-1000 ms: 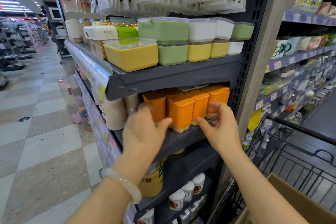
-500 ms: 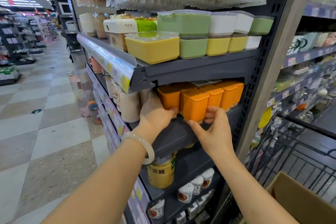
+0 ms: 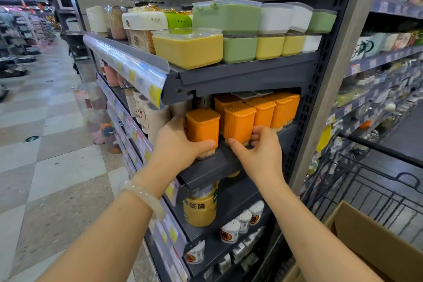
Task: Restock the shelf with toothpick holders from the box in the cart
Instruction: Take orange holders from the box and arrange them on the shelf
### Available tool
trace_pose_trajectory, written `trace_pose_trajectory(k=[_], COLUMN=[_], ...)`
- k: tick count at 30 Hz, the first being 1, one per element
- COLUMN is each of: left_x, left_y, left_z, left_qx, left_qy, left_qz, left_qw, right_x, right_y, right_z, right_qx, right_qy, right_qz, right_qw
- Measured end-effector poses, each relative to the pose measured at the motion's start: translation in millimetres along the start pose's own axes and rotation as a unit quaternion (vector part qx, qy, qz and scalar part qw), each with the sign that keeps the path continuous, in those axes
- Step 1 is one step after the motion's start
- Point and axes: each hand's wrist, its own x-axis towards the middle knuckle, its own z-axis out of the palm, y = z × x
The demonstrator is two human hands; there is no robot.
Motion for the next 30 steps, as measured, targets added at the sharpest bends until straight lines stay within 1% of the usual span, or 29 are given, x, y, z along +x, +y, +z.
trace_pose_trajectory(k=[6, 9, 15, 19, 20, 22, 24, 25, 28, 30], left_x=[-10, -14, -17, -16, -16, -16, -17, -17, -18, -17], left_y=[-8, -17, -23, -25, -25, -26, -27, -27, -22, -17], left_z=[-8, -15, -24, -28, -28, -27, -24, -23, -18, -14], left_qx=[-0.026, -0.036, -0.072, -0.070, -0.075, -0.088, -0.103, -0.107, -0.107, -0.135], left_qy=[0.005, 0.004, -0.006, -0.021, -0.024, -0.029, -0.023, -0.013, 0.024, 0.035], left_qz=[0.017, 0.017, 0.006, 0.010, 0.009, 0.007, 0.009, 0.015, 0.038, 0.042], left_qw=[1.000, 0.999, 0.997, 0.997, 0.997, 0.996, 0.994, 0.994, 0.993, 0.989], right_x=[-11, -16, -18, -18, -18, -11, -1, 5, 20, 26], right_y=[-13, -16, -24, -21, -20, -16, -9, -4, 7, 13], right_z=[5, 9, 15, 7, 3, -6, -14, -15, -13, -7], right_qx=[0.032, 0.048, 0.038, 0.035, 0.054, 0.095, 0.087, 0.076, 0.054, 0.044], right_qy=[-0.068, -0.081, -0.092, -0.131, -0.121, -0.044, 0.035, 0.053, 0.057, 0.056], right_qz=[0.002, -0.009, -0.027, -0.045, -0.038, -0.017, 0.004, 0.010, 0.023, 0.031], right_qw=[0.997, 0.996, 0.995, 0.990, 0.991, 0.994, 0.996, 0.996, 0.997, 0.997])
